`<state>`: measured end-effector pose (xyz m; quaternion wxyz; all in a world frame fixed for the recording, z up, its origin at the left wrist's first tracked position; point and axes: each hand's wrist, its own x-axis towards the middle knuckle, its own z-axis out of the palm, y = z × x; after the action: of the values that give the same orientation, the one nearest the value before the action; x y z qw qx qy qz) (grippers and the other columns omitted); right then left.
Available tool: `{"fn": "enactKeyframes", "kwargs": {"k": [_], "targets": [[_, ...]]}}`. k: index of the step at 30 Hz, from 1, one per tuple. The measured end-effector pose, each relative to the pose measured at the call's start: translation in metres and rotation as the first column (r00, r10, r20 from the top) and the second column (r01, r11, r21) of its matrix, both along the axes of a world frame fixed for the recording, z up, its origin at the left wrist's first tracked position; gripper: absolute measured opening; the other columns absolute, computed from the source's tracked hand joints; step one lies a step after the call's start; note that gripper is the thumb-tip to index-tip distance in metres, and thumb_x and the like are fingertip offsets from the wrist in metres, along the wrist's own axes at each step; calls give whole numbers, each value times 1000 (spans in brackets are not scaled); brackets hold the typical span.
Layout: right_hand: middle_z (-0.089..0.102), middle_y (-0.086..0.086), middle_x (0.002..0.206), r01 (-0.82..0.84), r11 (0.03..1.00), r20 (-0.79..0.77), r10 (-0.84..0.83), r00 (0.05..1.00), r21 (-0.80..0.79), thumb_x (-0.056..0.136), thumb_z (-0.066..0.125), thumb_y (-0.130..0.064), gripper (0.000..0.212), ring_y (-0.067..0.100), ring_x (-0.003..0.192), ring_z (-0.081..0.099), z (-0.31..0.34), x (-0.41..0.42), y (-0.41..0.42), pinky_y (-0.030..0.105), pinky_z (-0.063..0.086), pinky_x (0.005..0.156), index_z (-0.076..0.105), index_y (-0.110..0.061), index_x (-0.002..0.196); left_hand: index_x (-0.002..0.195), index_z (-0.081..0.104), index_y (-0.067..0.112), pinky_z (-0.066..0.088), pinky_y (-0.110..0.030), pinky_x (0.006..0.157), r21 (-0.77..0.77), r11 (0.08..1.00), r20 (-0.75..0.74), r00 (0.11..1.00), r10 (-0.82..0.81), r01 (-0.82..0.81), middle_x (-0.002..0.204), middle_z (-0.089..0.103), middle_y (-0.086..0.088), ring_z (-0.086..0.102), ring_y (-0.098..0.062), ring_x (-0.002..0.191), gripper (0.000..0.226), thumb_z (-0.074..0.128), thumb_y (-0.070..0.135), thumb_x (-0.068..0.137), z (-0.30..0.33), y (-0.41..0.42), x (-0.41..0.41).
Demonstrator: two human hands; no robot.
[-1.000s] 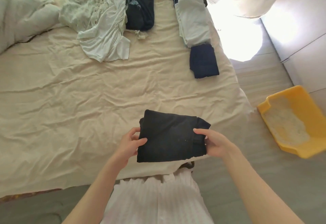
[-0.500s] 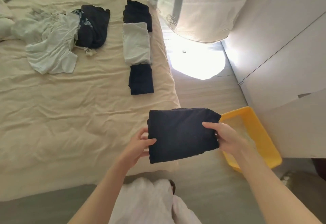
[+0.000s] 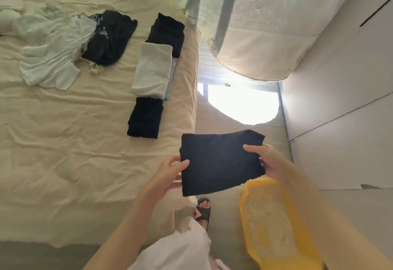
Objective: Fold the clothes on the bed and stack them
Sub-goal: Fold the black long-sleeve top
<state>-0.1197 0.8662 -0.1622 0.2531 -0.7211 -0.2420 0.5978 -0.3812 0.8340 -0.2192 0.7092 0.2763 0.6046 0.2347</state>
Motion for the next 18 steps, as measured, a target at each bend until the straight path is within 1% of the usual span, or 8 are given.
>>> {"fn": "enactKeyframes", "kwargs": {"k": [3, 5, 7, 11, 13, 15, 16, 18], "targets": [[65, 0, 104, -99, 995, 0, 99, 995, 10, 88, 65, -20, 14, 22, 95, 61, 4, 24, 54, 34, 53, 69, 58, -20, 100, 108, 55, 25, 56, -25, 62, 1, 997, 4, 997, 75, -75, 105, 67, 5, 70, -14, 84, 16, 57, 31, 93, 3, 27, 27], [68, 0, 101, -159, 987, 0, 159, 987, 6, 86, 67, -19, 14, 22, 92, 64, 8, 31, 91, 33, 54, 65, 61, -21, 99, 109, 55, 24, 57, -26, 64, -11, 994, -1, 994, 108, -108, 105, 67, 5, 71, -13, 83, 16, 57, 30, 93, 7, 42, 37], [71, 1, 98, -227, 974, 3, 227, 974, -4, 84, 69, -18, 18, 23, 88, 68, 9, 31, 127, 33, 56, 64, 64, -18, 101, 112, 54, 23, 58, -30, 71, -27, 989, -16, 989, 145, -146, 109, 65, 3, 70, -16, 88, 20, 56, 29, 94, 10, 59, 42], [70, 4, 105, -391, 920, -19, 390, 920, -36, 82, 73, -17, 30, 25, 94, 67, -1, 9, 207, 38, 57, 77, 63, -13, 110, 118, 52, 18, 56, -38, 84, -51, 955, -41, 956, 289, -291, 116, 62, -2, 66, -22, 97, 24, 55, 24, 94, 12, 96, 40], [67, 6, 109, -466, 883, -38, 465, 885, -53, 82, 73, -16, 35, 27, 99, 65, -8, -13, 251, 41, 55, 86, 61, -11, 115, 118, 51, 17, 57, -37, 81, -55, 914, -21, 915, 402, -403, 116, 62, -5, 66, -25, 98, 24, 56, 21, 94, 10, 117, 36], [67, 8, 113, -548, 835, -66, 545, 836, -51, 83, 71, -15, 37, 29, 102, 64, -14, -38, 299, 44, 52, 92, 60, -9, 118, 113, 52, 21, 58, -30, 68, -42, 856, -19, 857, 514, -515, 112, 63, -4, 68, -22, 91, 20, 56, 18, 94, 6, 144, 31], [67, 9, 114, -602, 798, -79, 597, 798, -44, 84, 70, -15, 36, 28, 103, 64, -17, -52, 325, 45, 51, 94, 60, -9, 118, 111, 53, 23, 58, -28, 65, -34, 818, -38, 819, 573, -574, 109, 62, -2, 68, -21, 89, 19, 57, 16, 93, 3, 160, 27], [67, 8, 114, -695, 719, -97, 691, 717, -16, 86, 68, -15, 32, 26, 101, 65, -20, -85, 379, 43, 51, 94, 61, -10, 117, 114, 54, 17, 58, -35, 71, -32, 724, -79, 724, 686, -689, 110, 61, -7, 67, -24, 91, 23, 58, 14, 92, -3, 198, 17]]}}
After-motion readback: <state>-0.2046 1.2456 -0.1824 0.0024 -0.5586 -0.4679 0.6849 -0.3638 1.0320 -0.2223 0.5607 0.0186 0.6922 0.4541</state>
